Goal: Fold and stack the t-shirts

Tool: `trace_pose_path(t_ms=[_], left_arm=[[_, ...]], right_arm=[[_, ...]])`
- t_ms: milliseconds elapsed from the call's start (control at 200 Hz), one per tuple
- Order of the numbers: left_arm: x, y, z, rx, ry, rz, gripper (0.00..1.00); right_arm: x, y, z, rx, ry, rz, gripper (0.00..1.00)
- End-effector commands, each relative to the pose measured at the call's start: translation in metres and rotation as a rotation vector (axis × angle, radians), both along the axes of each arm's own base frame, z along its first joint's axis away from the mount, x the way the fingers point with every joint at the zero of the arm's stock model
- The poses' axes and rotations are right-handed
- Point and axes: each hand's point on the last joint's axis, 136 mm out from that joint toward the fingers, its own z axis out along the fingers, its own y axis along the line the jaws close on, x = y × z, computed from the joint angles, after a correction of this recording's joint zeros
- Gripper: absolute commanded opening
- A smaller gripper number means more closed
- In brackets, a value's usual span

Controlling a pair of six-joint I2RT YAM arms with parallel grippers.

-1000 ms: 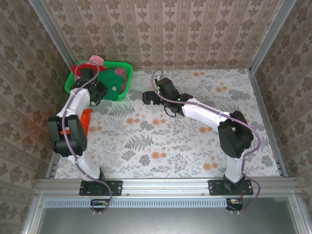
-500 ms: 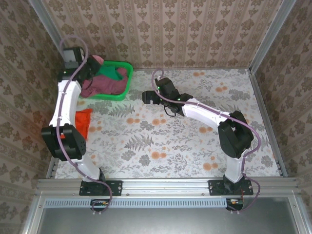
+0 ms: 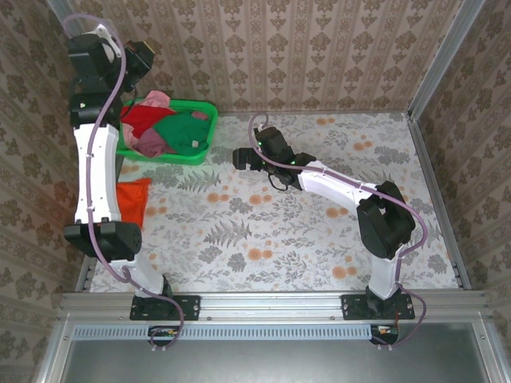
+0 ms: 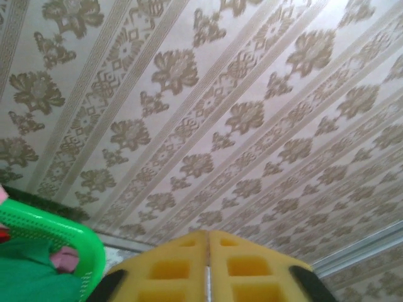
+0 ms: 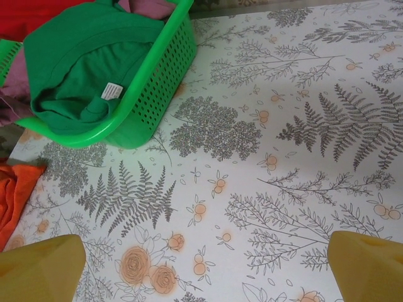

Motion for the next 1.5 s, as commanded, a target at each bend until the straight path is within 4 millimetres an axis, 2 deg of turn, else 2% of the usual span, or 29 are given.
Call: trace_pose_path(t_ms=[0, 55, 200, 415, 505, 660, 775, 905, 1045, 1115, 1195, 1275, 1385, 1495], left_arm=[[0.018, 0.012, -0.084, 0.062, 0.231, 0.067, 0.56], [0.022, 0.018, -0.123, 0.081, 0.325, 0.094, 0.68], [0.032, 0.029, -0.204, 0.171, 0.542, 0.124, 0.75], [0.042, 0.022, -0.285, 0.239, 0.741, 0.092, 0.80], [0.041, 0.016, -0.308, 0.240, 0.805, 0.084, 0.81], [0.036, 0.010, -0.335, 0.241, 0.885, 0.096, 0.81], [0.033, 0.010, -0.346, 0.245, 0.918, 0.105, 0.80], [0.033, 0.009, -0.354, 0.222, 0.930, 0.106, 0.69], [0.032, 0.005, -0.358, 0.206, 0.944, 0.103, 0.63], [0.028, 0.010, -0.366, 0.222, 0.977, 0.127, 0.64], [0.015, 0.025, -0.375, 0.263, 1.058, 0.208, 0.69], [0.007, 0.032, -0.379, 0.294, 1.103, 0.227, 0.69], [0.003, 0.036, -0.386, 0.303, 1.125, 0.236, 0.57], [0.004, 0.037, -0.387, 0.277, 1.129, 0.233, 0.32]], right_arm=[[0.001, 0.002, 0.004, 0.037, -0.006, -0.007, 1.00], [0.001, 0.001, 0.004, 0.037, -0.007, -0.008, 1.00], [0.001, 0.002, 0.000, 0.032, 0.004, -0.007, 1.00], [0.001, 0.000, -0.003, 0.023, 0.012, -0.012, 1.00], [0.002, -0.001, -0.004, 0.019, 0.015, -0.013, 1.00], [0.004, -0.001, -0.004, 0.018, 0.019, -0.010, 1.00], [0.004, -0.002, -0.006, 0.016, 0.024, -0.010, 1.00], [0.003, -0.004, -0.009, 0.015, 0.029, -0.014, 1.00], [0.001, -0.008, -0.011, 0.016, 0.030, -0.019, 1.00], [0.001, -0.009, -0.011, 0.018, 0.030, -0.023, 1.00], [0.001, -0.011, -0.011, 0.020, 0.027, -0.028, 1.00], [0.002, -0.012, -0.013, 0.019, 0.028, -0.031, 1.00], [0.003, -0.014, -0.014, 0.026, 0.029, -0.037, 1.00], [0.004, -0.013, -0.015, 0.031, 0.031, -0.038, 1.00]])
